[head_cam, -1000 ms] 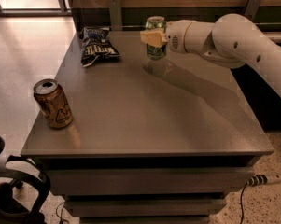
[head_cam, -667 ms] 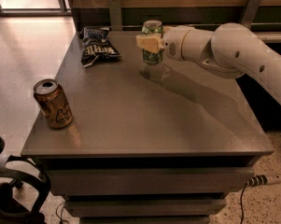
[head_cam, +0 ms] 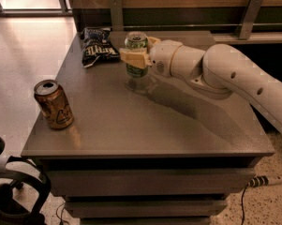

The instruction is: Move green can near orange can

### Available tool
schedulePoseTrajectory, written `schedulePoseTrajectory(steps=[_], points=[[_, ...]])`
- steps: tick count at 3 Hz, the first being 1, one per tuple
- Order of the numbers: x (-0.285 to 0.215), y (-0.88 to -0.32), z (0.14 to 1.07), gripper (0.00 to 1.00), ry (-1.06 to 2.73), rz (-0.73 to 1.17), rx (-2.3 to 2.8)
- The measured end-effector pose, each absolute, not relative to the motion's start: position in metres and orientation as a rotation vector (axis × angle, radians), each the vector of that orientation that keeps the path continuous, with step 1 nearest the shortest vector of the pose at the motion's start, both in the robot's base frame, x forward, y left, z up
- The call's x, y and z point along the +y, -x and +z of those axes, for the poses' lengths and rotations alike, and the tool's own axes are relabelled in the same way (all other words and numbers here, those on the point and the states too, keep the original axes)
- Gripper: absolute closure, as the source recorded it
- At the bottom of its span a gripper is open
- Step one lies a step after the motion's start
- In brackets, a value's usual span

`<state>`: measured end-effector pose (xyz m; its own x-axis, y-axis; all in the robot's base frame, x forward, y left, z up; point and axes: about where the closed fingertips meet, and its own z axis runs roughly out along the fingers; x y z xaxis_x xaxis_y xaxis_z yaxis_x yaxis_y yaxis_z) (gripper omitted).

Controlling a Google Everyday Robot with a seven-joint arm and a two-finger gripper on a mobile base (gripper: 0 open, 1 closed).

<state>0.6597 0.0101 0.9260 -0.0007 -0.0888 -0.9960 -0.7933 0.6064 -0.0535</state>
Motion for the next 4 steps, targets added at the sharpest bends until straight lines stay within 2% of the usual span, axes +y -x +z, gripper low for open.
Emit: schedulePoseTrajectory(steps=[2,4], points=[[0.023,-0.651,0.93,1.0,0.834,0.707,1.489],[0.066,-0.606,0.929,1.0,0.903,0.817,1.505]])
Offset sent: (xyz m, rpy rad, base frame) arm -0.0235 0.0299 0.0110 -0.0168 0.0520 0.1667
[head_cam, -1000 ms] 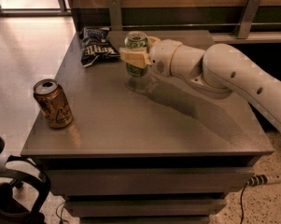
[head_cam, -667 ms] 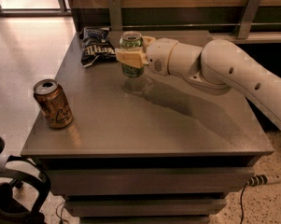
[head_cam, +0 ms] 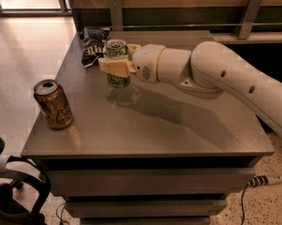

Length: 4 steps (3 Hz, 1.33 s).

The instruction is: Move green can near orange can

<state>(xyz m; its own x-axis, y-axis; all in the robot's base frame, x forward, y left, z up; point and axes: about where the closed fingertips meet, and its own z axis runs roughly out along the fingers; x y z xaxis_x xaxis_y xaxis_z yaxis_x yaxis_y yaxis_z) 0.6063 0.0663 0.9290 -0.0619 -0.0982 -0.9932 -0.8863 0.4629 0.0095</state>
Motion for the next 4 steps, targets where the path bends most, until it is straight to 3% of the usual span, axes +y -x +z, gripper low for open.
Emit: schedulePoseTrajectory(steps=[4], points=[[0.101,-0.535,0.878,1.0,0.9,0.642,1.586]])
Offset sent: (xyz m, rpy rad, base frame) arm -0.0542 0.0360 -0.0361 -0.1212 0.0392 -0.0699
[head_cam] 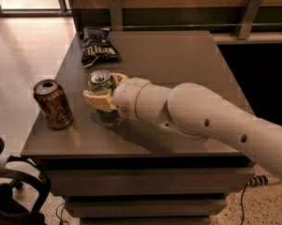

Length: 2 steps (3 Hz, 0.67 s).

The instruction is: Move green can near orange can

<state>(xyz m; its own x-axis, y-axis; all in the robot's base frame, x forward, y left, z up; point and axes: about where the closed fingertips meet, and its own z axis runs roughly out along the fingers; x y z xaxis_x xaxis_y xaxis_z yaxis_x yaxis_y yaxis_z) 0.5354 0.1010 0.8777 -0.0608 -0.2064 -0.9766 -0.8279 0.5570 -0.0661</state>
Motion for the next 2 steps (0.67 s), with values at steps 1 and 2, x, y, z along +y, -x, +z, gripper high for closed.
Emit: schedulePoseTrajectory(steps=[1,2], points=[[0.1031,-0.5271,0.8725,1.0,0.884,0.621,1.565],[0.1031,-0.527,0.8747,0.82,0.884,0.621,1.565]])
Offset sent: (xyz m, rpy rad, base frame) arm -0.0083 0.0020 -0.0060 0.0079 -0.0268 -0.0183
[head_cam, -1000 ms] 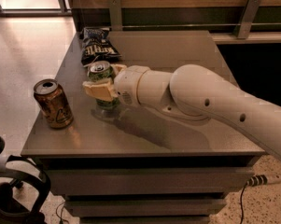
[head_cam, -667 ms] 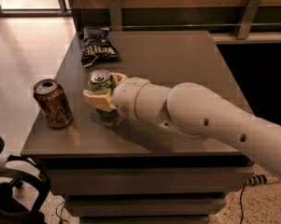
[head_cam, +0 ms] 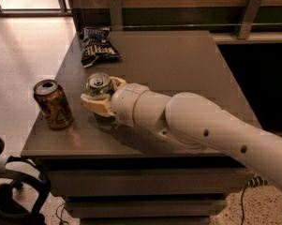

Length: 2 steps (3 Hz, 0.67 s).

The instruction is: Move green can near orange can

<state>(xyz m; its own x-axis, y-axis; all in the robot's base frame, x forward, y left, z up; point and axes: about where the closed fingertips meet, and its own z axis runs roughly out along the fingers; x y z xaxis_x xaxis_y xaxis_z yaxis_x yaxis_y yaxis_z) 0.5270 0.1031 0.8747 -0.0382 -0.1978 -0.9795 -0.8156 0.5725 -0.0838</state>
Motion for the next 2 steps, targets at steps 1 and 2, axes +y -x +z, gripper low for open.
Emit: schedulePoseTrajectory(steps=[1,2], points=[[0.1043,-0.5265,0.8751,0.58,0.886,0.621,1.563],[0.1044,-0.5265,0.8752,0.36,0.886,0.621,1.563]])
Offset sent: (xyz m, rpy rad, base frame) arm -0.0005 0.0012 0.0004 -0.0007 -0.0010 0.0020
